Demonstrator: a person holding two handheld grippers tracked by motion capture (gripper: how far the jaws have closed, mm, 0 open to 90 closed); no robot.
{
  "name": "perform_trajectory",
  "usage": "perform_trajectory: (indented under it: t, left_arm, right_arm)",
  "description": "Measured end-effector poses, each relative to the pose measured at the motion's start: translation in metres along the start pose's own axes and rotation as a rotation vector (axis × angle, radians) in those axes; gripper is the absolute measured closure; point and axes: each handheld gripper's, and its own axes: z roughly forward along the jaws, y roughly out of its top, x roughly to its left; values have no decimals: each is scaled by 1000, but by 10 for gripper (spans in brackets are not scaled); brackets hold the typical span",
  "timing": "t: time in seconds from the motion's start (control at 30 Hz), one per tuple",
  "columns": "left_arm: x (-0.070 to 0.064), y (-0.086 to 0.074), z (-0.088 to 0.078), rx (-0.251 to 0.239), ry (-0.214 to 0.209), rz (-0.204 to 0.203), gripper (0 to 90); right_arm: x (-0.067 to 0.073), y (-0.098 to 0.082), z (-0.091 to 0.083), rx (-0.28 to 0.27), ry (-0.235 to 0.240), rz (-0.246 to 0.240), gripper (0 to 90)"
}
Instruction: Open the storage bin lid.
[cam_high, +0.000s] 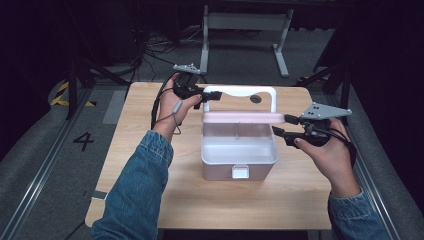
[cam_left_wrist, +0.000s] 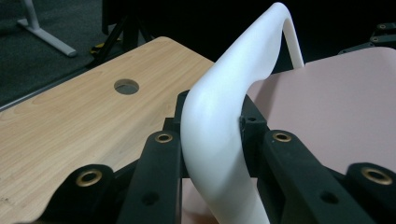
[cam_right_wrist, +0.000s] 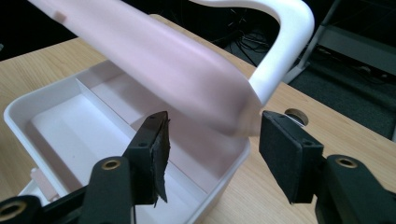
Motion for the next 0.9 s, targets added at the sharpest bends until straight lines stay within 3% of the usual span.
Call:
perform_trajectory:
  t: [0.3, 0.43, 0.7, 0.9]
  left_arm:
    - [-5, -2, -3, -5, 15, 37, 746]
    - [-11, -3, -9, -7, 80, 69, 560]
    - [-10, -11, -33, -59, 137, 64, 475]
    - [-18, -26, -59, -47, 173, 105, 474]
  right_arm:
    - [2, 6, 4, -3, -23, -25, 525]
    - [2, 8, 3, 2, -35, -31, 542]
    - [2, 12, 2, -2, -53, -30, 563]
    - [2, 15, 3, -19, -71, -21, 579]
